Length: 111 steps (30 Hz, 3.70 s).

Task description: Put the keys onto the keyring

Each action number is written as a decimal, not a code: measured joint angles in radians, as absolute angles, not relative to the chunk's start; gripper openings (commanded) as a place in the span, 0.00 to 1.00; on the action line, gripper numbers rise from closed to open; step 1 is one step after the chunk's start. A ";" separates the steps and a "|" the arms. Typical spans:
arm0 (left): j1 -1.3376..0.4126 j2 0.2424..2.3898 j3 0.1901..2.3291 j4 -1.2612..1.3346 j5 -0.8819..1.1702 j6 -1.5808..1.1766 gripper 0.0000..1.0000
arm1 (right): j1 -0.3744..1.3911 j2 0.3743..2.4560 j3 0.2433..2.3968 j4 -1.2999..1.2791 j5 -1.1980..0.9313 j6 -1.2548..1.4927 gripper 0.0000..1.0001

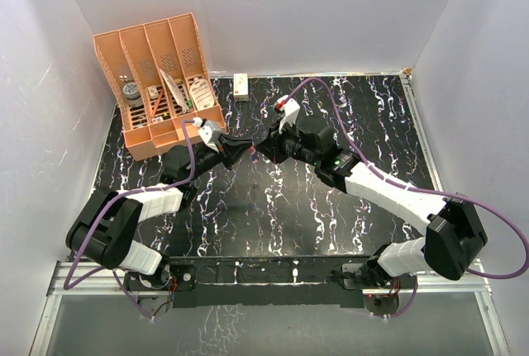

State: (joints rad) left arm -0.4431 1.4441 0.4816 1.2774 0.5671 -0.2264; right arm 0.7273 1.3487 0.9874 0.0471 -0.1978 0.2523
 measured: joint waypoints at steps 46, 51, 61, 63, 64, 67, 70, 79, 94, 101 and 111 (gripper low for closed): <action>-0.448 1.416 0.475 1.278 0.536 -0.190 0.00 | 0.733 1.348 0.987 0.047 -0.170 0.290 0.00; -0.448 1.416 0.475 1.277 0.534 -0.187 0.00 | 0.733 1.348 0.987 0.047 -0.167 0.290 0.00; -0.448 1.416 0.475 1.270 0.532 -0.179 0.00 | 0.733 1.348 0.987 0.047 -0.166 0.290 0.00; -0.448 1.416 0.475 1.270 0.532 -0.178 0.00 | 0.733 1.348 0.987 0.047 -0.166 0.290 0.00; -0.448 1.416 0.475 1.270 0.532 -0.176 0.00 | 0.733 1.348 0.987 0.047 -0.166 0.290 0.00; -0.448 1.416 0.475 1.270 0.532 -0.175 0.00 | 0.733 1.348 0.987 0.047 -0.166 0.290 0.00; -0.448 1.416 0.475 1.270 0.532 -0.175 0.00 | 0.733 1.348 0.987 0.047 -0.167 0.290 0.00; -0.448 1.416 0.475 1.269 0.532 -0.175 0.00 | 0.733 1.348 0.987 0.047 -0.167 0.290 0.00; -0.448 1.418 0.474 1.255 0.532 -0.163 0.00 | 0.733 1.348 0.987 0.047 -0.163 0.290 0.00; -0.448 1.418 0.474 1.255 0.532 -0.161 0.00 | 0.733 1.348 0.987 0.047 -0.163 0.291 0.00; -0.448 1.428 0.474 1.257 0.532 -0.162 0.00 | 0.733 1.348 0.987 0.047 -0.163 0.295 0.00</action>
State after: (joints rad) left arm -0.4484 1.4277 0.4736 1.2568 0.5320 -0.1623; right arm 0.7330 1.3479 0.9874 0.0475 -0.1631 0.2947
